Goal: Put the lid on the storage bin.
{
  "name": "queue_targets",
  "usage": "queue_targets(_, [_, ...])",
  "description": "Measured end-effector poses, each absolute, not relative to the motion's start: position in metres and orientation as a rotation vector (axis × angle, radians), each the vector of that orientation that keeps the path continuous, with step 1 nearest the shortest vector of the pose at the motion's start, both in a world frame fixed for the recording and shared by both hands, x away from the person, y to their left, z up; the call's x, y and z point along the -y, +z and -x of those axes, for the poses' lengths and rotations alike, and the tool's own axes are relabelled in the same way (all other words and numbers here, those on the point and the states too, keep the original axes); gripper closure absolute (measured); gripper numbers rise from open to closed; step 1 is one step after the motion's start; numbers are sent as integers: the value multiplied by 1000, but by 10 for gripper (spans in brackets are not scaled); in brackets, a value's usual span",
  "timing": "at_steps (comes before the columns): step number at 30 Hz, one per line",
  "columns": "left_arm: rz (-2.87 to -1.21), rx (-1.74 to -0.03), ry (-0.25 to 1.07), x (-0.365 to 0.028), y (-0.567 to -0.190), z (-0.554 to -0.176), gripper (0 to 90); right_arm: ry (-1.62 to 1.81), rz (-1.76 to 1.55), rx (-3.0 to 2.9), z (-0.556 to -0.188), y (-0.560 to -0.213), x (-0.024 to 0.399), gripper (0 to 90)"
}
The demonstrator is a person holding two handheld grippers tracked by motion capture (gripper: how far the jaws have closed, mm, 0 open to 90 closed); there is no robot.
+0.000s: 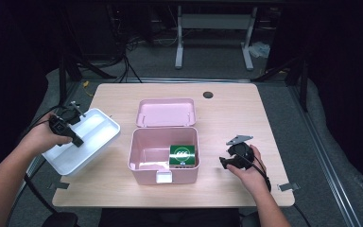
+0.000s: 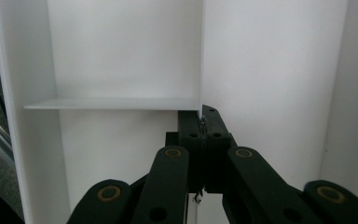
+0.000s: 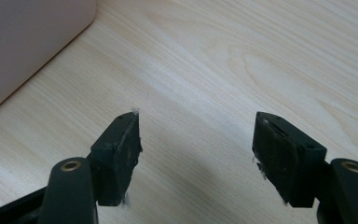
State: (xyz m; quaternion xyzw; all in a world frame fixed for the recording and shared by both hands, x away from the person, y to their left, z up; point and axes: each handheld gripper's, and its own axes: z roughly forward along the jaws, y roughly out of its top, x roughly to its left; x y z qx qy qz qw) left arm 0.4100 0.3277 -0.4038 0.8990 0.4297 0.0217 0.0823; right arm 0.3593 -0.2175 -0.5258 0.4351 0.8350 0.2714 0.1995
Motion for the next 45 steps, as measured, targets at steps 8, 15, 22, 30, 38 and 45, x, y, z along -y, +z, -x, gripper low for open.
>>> queue_targets(8, [-2710, -1208, 79, -310, -388, -411, 889, 758, -1217, -2335, -359, -526, 217, 316])
queue_targets(15, [-2737, -1115, 82, -283, -375, -414, 889, 752, -1216, -2333, -359, -526, 217, 316])
queue_targets(22, [-2775, -1015, 76, -247, -372, -417, 889, 746, -1212, -2336, -359, -527, 217, 319])
queue_targets(30, [-2825, -832, 74, -198, -371, -419, 889, 757, -1217, -2335, -359, -527, 218, 320])
queue_targets(38, [-2887, -585, 69, -156, -371, -415, 889, 760, -1217, -2335, -360, -528, 219, 320])
queue_targets(45, [-2943, -348, 72, -127, -371, -408, 889, 764, -1211, -2340, -360, -529, 220, 320])
